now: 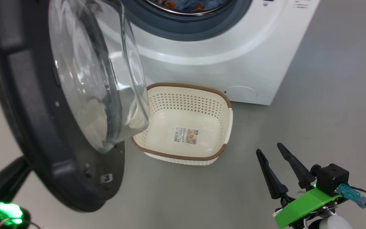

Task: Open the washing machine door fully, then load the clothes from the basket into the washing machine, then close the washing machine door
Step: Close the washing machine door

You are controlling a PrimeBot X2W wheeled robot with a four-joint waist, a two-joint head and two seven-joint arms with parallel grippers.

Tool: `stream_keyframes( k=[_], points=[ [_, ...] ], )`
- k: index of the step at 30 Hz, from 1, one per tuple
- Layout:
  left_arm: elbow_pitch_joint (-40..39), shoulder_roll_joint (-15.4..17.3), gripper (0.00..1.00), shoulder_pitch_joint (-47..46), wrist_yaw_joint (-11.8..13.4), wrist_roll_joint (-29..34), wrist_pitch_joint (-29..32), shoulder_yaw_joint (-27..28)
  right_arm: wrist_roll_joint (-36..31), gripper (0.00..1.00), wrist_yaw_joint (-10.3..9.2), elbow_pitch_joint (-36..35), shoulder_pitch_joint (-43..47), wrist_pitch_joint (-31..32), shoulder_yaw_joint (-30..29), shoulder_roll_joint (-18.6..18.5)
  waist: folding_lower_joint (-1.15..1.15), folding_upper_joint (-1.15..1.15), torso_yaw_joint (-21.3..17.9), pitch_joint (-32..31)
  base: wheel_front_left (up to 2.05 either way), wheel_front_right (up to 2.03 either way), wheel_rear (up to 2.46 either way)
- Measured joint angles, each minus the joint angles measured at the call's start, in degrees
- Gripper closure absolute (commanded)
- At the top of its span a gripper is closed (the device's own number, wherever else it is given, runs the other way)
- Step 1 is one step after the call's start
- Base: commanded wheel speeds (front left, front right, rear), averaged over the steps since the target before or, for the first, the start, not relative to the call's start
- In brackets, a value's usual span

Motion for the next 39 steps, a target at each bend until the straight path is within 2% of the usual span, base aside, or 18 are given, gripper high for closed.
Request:
stream_keyframes(
  k=[3, 10, 21, 27, 30, 39],
  points=[
    [-1.02, -1.92, 1.0, 0.4, -1.27, -0.73, 0.0, -1.74, 0.34, 0.0, 0.0, 0.45, -0.01, -0.36, -0.03, 0.15, 0.0, 0.0, -1.49, 0.04, 0.0, 0.0, 0.0],
    [-2.04, -3.76, 1.0, 0.91, -4.71, -3.22, -2.27, -6.79, 0.56, 0.0, 0.0, 1.43, -0.01, -1.59, -0.82, 0.82, 0.0, 0.0, -5.68, 0.45, 0.0, 0.0, 0.0],
    [0.73, -3.86, 1.0, -1.03, -10.81, -9.81, -15.07, -18.0, 0.94, 0.0, 0.0, 3.08, -0.12, -3.07, -0.74, 1.48, 0.0, 0.0, -11.94, 1.4, 0.0, 0.0, 0.0],
    [3.34, -3.87, 1.0, -4.06, -15.06, -12.85, -21.27, -24.8, 1.02, 0.0, 0.0, 3.37, -0.44, -3.54, -0.41, 1.59, 0.0, 0.0, -14.26, 2.18, 0.0, 0.0, 0.0],
    [5.02, -3.87, 1.0, -6.54, -16.44, -13.8, -23.47, -27.11, 1.02, 0.0, 0.0, 3.56, -1.29, -3.6, -0.22, 1.72, 0.0, 0.0, -15.31, 2.71, 0.0, 0.0, 0.0],
    [11.95, -3.91, 1.0, -15.61, -18.2, -13.92, -29.3, -30.96, 1.35, 0.0, 0.0, 4.59, -2.85, -4.7, 0.34, 2.05, 0.0, 0.0, -18.96, 4.47, 0.0, 0.0, 0.0]
  ],
)
